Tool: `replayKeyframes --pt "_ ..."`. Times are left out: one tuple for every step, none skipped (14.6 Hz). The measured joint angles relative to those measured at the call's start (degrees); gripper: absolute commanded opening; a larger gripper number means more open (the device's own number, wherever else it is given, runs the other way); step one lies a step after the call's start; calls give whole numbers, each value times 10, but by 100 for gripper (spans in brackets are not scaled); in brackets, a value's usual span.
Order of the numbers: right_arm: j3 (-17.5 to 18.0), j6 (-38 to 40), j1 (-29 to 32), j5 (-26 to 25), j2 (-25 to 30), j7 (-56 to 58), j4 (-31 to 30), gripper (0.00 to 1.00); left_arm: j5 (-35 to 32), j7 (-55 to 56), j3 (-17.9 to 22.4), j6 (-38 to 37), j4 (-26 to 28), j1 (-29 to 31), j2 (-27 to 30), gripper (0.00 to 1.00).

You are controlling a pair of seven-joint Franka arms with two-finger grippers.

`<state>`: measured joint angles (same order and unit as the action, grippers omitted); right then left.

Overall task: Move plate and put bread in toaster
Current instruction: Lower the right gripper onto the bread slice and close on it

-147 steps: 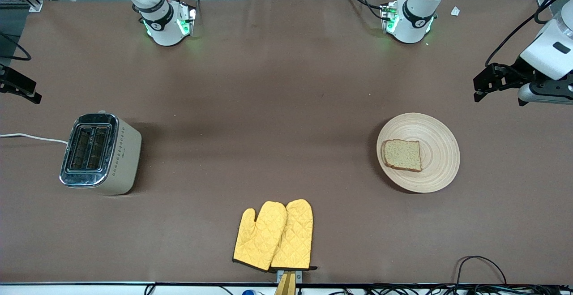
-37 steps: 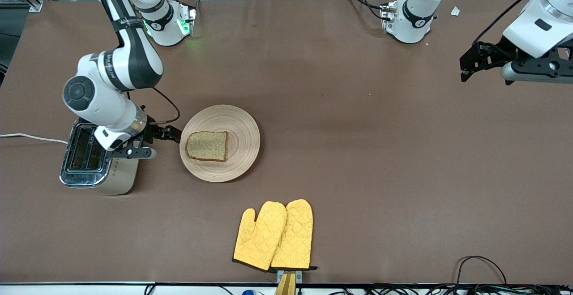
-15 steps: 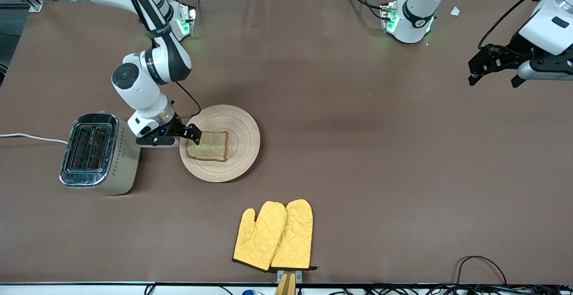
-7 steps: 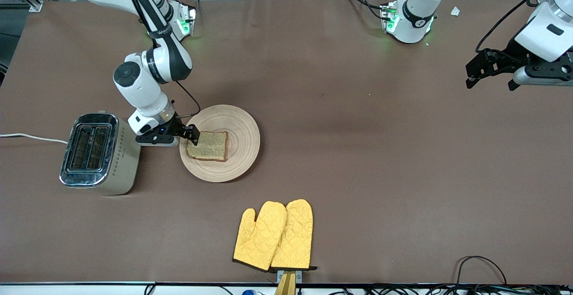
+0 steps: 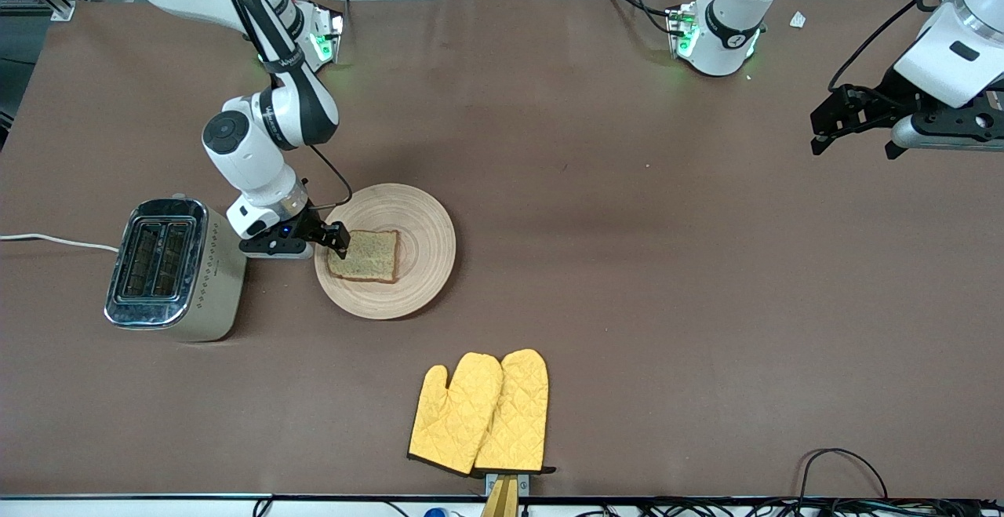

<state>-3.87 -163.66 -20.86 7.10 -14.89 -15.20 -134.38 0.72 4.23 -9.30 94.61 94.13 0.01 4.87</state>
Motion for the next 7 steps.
replayKeyframes --pt "0 -3 0 0 -3 0 0 68 0 0 0 0 0 0 0 100" --pt "0 -4 0 0 -6 0 0 64 0 0 0 0 0 0 0 100" --pt "0 -5 0 0 -7 0 0 62 0 0 0 0 0 1 0 100" --pt "0 -5 0 0 -7 0 0 61 0 0 0 0 0 1 0 100" --pt "0 -5 0 0 -7 0 0 61 0 0 0 0 0 1 0 100" --pt "0 -5 0 0 -7 0 0 59 0 0 0 0 0 1 0 100" --pt "0 -6 0 0 -7 0 0 58 0 0 0 0 0 1 0 100"
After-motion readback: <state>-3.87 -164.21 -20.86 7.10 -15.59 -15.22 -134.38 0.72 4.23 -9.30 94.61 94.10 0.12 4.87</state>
